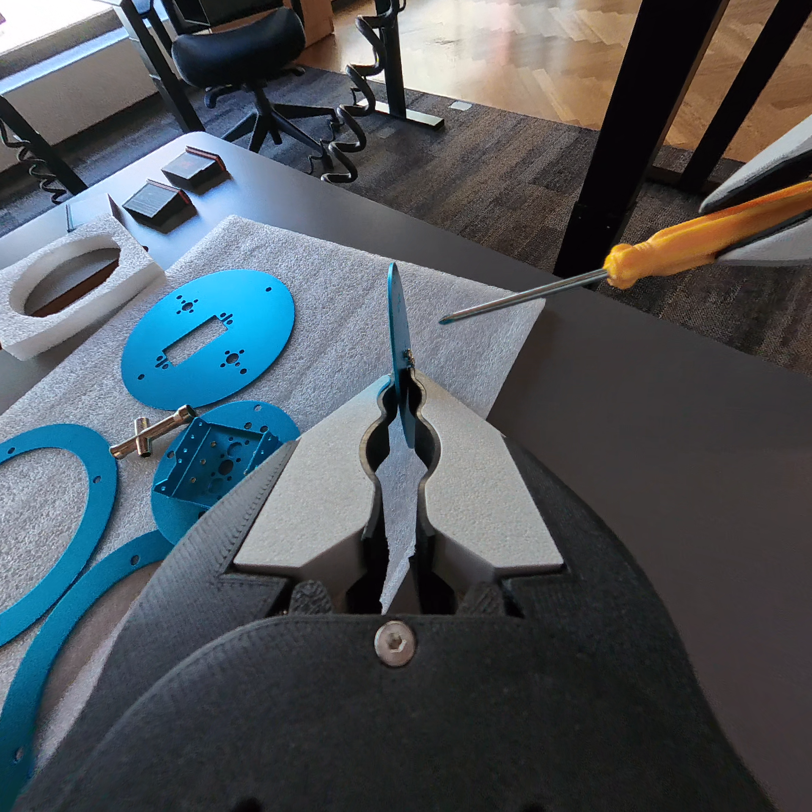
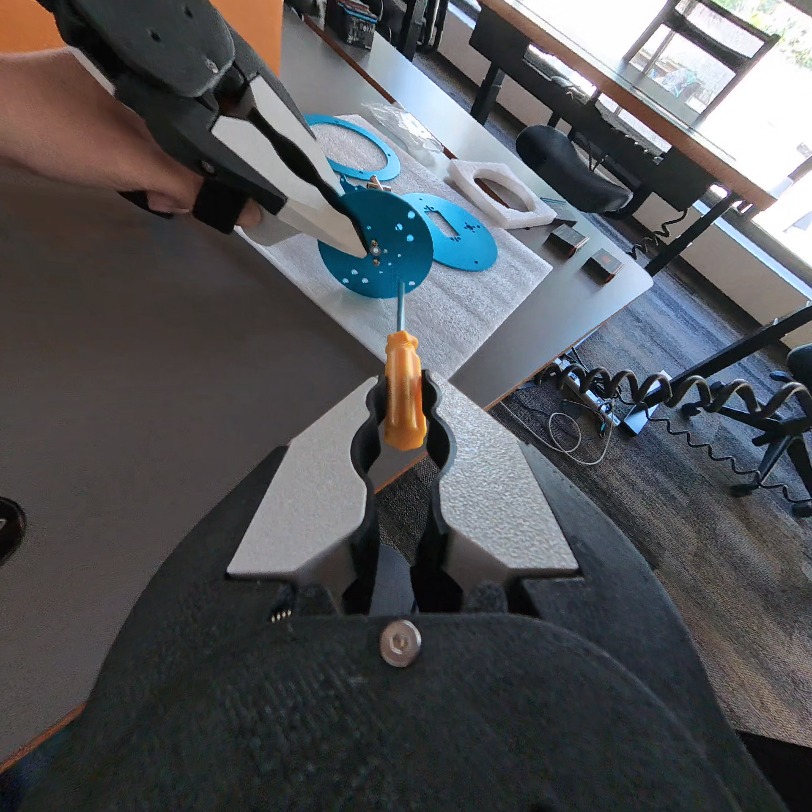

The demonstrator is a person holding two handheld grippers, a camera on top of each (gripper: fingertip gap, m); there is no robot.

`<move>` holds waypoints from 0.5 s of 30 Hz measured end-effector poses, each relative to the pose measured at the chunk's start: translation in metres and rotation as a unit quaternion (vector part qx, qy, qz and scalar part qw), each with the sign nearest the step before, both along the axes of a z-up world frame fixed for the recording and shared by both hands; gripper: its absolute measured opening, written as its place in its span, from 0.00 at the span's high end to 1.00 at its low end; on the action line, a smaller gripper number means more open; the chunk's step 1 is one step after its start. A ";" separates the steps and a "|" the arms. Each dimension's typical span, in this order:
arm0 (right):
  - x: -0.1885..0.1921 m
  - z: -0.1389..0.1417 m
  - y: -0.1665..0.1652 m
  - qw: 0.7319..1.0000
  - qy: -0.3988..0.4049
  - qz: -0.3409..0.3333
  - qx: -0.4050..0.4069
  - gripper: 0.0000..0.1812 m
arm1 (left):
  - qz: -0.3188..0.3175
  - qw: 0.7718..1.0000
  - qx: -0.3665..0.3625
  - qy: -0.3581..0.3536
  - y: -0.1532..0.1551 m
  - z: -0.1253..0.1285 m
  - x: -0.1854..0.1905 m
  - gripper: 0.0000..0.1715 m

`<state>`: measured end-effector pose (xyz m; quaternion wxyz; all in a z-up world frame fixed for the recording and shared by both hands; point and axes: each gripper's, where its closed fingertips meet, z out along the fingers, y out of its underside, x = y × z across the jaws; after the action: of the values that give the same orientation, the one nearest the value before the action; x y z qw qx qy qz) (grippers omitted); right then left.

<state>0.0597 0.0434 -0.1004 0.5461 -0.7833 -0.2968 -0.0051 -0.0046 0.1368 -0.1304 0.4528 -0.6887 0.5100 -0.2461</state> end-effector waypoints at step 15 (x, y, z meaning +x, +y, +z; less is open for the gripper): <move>0.002 -0.005 0.007 0.999 0.002 0.033 -0.023 0.92 | -0.017 0.997 -0.069 -0.036 0.006 0.002 0.009 0.99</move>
<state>0.0619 0.0509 -0.1056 0.5285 -0.7855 -0.3213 0.0207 0.0040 0.1426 -0.1284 0.4177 -0.7007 0.4865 -0.3129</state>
